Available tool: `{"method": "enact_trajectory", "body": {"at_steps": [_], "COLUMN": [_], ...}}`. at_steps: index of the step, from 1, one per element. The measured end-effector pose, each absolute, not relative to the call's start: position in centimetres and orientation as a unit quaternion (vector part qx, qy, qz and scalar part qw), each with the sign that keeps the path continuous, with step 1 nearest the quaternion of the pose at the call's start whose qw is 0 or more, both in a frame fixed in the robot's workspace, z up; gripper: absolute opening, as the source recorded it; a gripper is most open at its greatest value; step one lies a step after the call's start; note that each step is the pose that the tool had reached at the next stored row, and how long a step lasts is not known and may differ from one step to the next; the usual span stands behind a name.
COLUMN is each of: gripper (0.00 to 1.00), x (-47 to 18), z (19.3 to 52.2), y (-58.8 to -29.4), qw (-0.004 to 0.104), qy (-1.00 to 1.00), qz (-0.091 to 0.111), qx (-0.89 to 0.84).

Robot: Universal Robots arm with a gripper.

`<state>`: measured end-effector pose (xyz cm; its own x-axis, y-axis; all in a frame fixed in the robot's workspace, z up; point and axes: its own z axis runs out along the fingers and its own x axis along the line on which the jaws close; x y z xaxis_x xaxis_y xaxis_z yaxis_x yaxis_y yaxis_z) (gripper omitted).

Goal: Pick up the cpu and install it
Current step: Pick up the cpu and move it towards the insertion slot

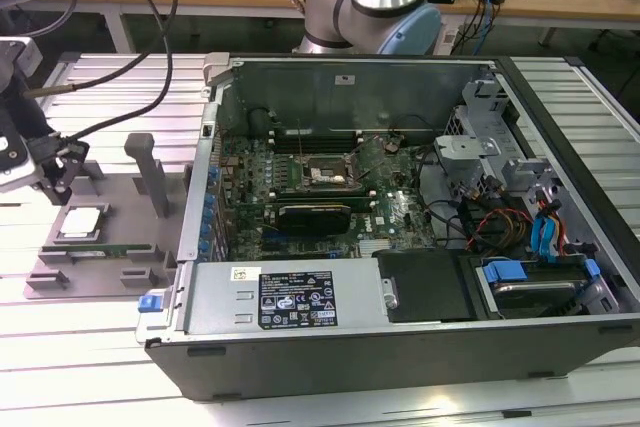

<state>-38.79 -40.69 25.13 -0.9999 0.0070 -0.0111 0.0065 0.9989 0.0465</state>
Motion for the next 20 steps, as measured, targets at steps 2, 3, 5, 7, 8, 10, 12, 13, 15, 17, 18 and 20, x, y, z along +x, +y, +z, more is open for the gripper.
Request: {"method": "enact_trajectory", "body": {"at_steps": [2, 3, 5, 7, 8, 10, 12, 13, 15, 17, 18, 20], "gripper": [0.11, 0.11, 0.11, 0.11, 0.11, 0.11, 0.11, 0.11, 0.11, 0.11, 0.16, 0.29], "x": [-38.79, -38.79, -38.79, -38.79, -38.79, -38.79, -38.79, -38.79, -38.79, -38.79, -38.79, -38.79], "z": [25.12, 25.11, 25.09, 25.08, 25.08, 25.07, 25.06, 25.06, 25.05, 25.05, 25.04, 25.03], "y": [-40.7, -40.72, -40.73, -40.73, -40.74, -40.74, -40.75, -40.75, -40.76, -40.76, -40.77, -40.77], "qw": [0.006, 0.006, 0.006, 0.006, 0.006, 0.006, 0.006, 0.006, 0.006, 0.006, 0.006, 0.006], "qy": [1.0, 1.0, 1.0, 1.0, 1.0, 1.0, 1.0, 1.0, 1.0, 1.0, 1.0, 1.0], "qz": [0.023, 0.023, 0.023, 0.023, 0.023, 0.023, 0.023, 0.023, 0.023, 0.023, 0.023, 0.023], "qx": [0.003, 0.003, 0.003, 0.003, 0.003, 0.003, 0.003, 0.003, 0.003, 0.003, 0.003, 0.003]}}
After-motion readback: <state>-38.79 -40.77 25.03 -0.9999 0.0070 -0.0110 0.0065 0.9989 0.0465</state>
